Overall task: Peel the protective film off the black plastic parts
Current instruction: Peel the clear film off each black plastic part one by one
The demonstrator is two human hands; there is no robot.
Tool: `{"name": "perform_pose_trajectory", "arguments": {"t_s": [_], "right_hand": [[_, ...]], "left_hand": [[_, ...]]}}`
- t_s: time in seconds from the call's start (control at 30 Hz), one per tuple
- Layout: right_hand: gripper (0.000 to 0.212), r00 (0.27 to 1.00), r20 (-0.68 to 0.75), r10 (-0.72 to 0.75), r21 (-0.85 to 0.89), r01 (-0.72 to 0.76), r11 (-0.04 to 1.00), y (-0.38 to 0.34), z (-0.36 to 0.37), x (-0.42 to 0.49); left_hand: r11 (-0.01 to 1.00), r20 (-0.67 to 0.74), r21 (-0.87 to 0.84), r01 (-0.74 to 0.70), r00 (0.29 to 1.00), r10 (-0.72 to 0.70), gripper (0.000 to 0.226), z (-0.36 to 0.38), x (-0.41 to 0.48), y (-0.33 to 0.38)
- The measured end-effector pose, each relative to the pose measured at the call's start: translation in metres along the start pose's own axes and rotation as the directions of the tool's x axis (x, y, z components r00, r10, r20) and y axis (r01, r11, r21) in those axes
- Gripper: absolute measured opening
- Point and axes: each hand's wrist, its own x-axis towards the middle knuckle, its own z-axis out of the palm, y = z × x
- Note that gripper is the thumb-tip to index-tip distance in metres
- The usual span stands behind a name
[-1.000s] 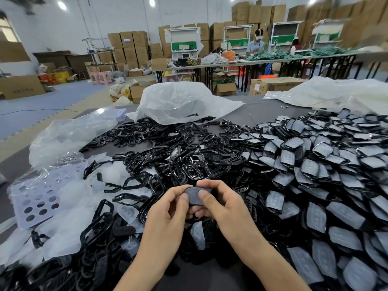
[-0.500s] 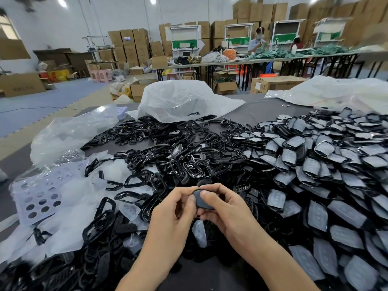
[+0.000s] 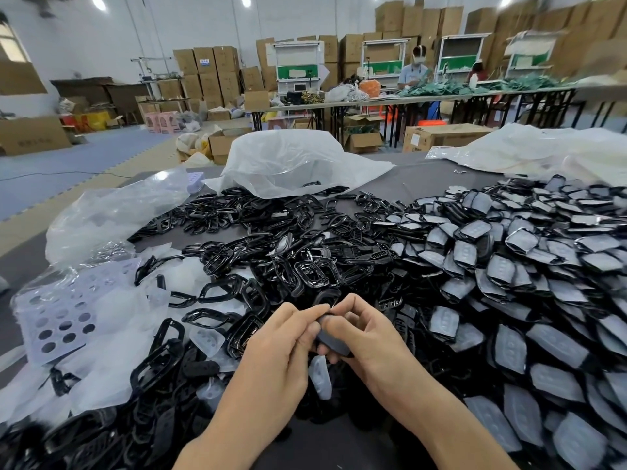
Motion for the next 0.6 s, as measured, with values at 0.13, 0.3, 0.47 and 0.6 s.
{"name": "perform_pose_trajectory", "arguments": {"t_s": [0.13,0.3,0.47,0.6], "right_hand": [[0.025,0.995,-0.093,-0.031,0.026,0.034,0.999,-0.005,0.001,0.001],[0.028,0.977,-0.209,-0.043,0.053,0.055,0.997,-0.004,-0.002,0.002],[0.030,0.961,-0.277,-0.017,0.098,0.045,0.994,-0.005,-0.005,0.004],[0.033,0.964,-0.264,0.019,0.225,0.042,0.974,-0.006,-0.006,0.006]], "left_hand": [[0.990,0.017,0.126,-0.062,0.998,0.060,0.029,-0.005,-0.001,0.006],[0.957,0.192,0.211,-0.199,0.969,0.159,0.029,-0.001,-0.004,0.011],[0.956,0.286,0.174,-0.238,0.941,0.182,0.038,0.011,-0.010,0.021],[0.991,0.107,0.054,-0.119,0.988,0.113,0.035,0.010,-0.010,0.018]]}}
